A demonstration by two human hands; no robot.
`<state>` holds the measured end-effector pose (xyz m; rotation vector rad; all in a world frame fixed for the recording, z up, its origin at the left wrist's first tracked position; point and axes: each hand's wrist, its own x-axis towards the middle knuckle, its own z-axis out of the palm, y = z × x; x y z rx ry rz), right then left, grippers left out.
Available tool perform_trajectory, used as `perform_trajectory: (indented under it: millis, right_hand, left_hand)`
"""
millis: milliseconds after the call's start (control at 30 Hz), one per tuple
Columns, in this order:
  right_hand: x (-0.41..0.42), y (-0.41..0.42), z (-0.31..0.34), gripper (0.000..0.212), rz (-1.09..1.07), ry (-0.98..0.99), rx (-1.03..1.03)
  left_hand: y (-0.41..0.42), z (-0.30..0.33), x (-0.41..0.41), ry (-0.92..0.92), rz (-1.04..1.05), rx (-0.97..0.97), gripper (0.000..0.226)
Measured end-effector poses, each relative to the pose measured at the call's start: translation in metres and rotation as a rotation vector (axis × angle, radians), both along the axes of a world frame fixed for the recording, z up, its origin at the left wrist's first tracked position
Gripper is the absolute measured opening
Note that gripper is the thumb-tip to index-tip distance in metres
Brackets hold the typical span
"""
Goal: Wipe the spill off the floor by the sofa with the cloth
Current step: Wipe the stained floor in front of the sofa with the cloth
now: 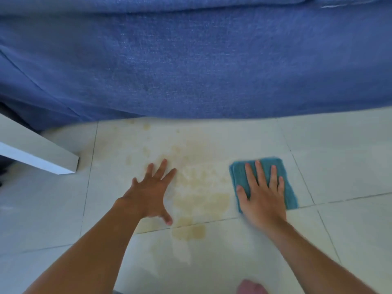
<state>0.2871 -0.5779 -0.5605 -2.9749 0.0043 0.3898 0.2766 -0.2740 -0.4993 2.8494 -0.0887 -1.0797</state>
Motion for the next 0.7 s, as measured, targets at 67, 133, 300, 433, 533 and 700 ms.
perform_trajectory:
  millis: [67,133,300,433,533,700]
  right_hand:
    - [0.033,0.016,0.004,0.073,-0.032,0.041,-0.027]
    - [0.014,0.027,0.001,0.073,0.060,0.047,0.033]
    - [-0.062,-0.019,0.001,0.074,0.114,0.004,0.010]
    - [0.021,0.013,0.009,0.073,-0.111,0.048,-0.016]
    - [-0.001,0.045,0.005,0.073,0.093,0.050,0.047]
    - [-0.049,0.001,-0.001,0.076,0.230,-0.013,-0.002]
  left_hand:
    - [-0.002,0.000,-0.005,0.015,0.013,0.018,0.151]
    - [-0.006,0.002,-0.006,0.037,0.036,0.011,0.152]
    - [-0.004,0.002,-0.005,0.032,0.045,-0.017,0.152]
    - [-0.001,-0.002,-0.007,0.008,0.061,-0.039,0.153]
    - [-0.001,-0.001,-0.006,0.023,0.071,-0.053,0.152]
    - [0.000,-0.003,-0.006,0.030,0.054,-0.050,0.152]
